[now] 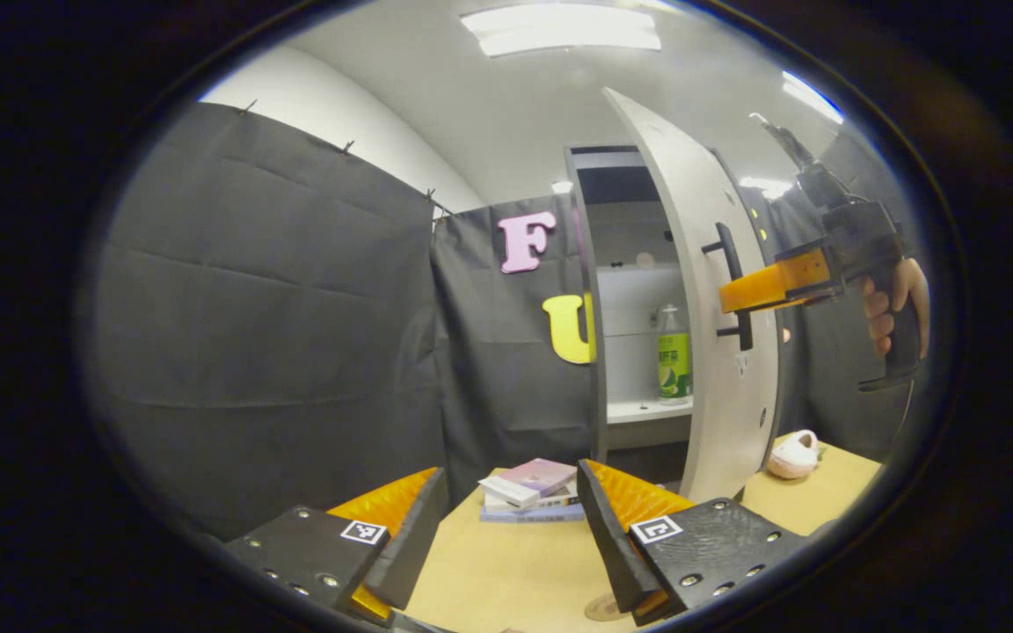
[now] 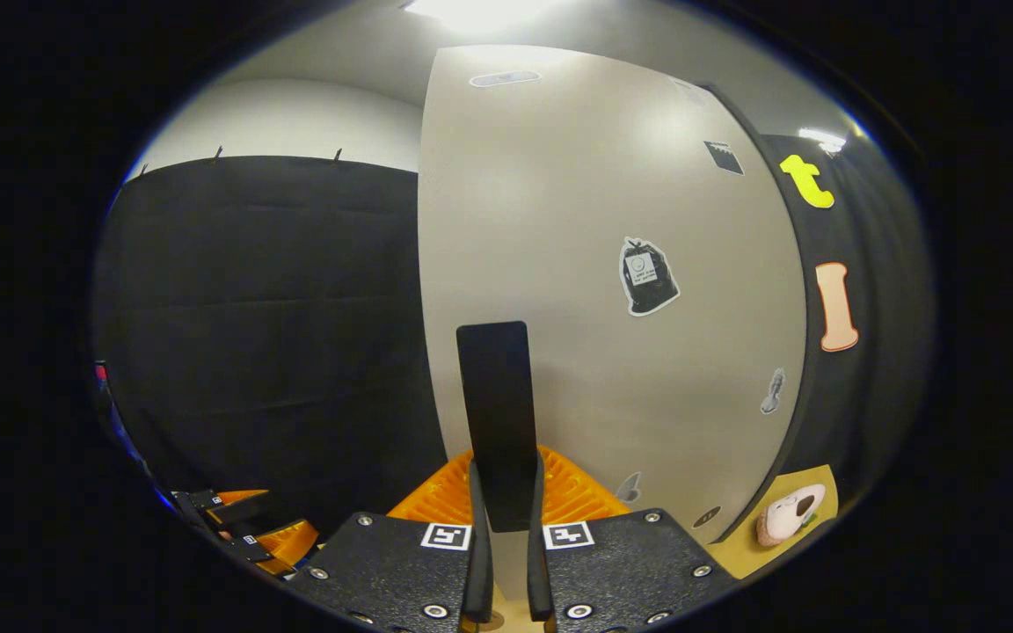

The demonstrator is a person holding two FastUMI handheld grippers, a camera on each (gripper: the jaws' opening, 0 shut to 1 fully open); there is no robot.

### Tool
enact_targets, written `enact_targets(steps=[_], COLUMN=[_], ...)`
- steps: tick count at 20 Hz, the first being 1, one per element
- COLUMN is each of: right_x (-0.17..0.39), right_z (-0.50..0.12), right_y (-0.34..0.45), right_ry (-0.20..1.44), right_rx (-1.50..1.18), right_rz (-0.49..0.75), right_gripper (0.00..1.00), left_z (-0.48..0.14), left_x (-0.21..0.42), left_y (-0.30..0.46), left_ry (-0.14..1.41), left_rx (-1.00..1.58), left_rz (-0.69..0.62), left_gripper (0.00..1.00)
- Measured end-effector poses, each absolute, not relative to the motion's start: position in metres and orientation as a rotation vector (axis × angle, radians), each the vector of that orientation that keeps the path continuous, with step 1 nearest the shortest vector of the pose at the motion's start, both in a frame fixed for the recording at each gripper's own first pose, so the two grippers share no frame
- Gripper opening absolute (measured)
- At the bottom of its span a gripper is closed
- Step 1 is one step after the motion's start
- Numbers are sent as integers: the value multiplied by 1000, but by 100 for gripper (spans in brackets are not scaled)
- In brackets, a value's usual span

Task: Open the cabinet door with the right hand, grasp the bottle in the cabinet with the left hand and place it on the coaster, then close the cabinet door with the right hand.

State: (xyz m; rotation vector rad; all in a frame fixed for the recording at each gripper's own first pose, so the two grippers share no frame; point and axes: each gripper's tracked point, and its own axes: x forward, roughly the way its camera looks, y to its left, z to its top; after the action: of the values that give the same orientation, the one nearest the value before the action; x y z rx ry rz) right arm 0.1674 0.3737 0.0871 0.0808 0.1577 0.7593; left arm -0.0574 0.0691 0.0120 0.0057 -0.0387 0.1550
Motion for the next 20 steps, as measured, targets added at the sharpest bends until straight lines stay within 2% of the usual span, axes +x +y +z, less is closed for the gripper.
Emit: enact_targets(steps=[1,2,3,10,20], right_x=[167,166,166,156,149], right_z=[87,87,87,90,92], right_y=[371,369,367,347,312], right_ry=[157,154,152,136,117], right_rx=[81,80,79,80,88], right_rz=[762,763,764,741,649], right_gripper=[16,15,16,15,15], left_z=[11,13,13,16,27], left_x=[-56,-54,-54,-44,-44], left_y=[63,56,49,2,-71], left_ry=[-40,-42,-44,-53,-54], left_rx=[4,5,7,7,-14], left_rz=[144,133,124,50,-85], left_gripper=[82,85,82,84,84])
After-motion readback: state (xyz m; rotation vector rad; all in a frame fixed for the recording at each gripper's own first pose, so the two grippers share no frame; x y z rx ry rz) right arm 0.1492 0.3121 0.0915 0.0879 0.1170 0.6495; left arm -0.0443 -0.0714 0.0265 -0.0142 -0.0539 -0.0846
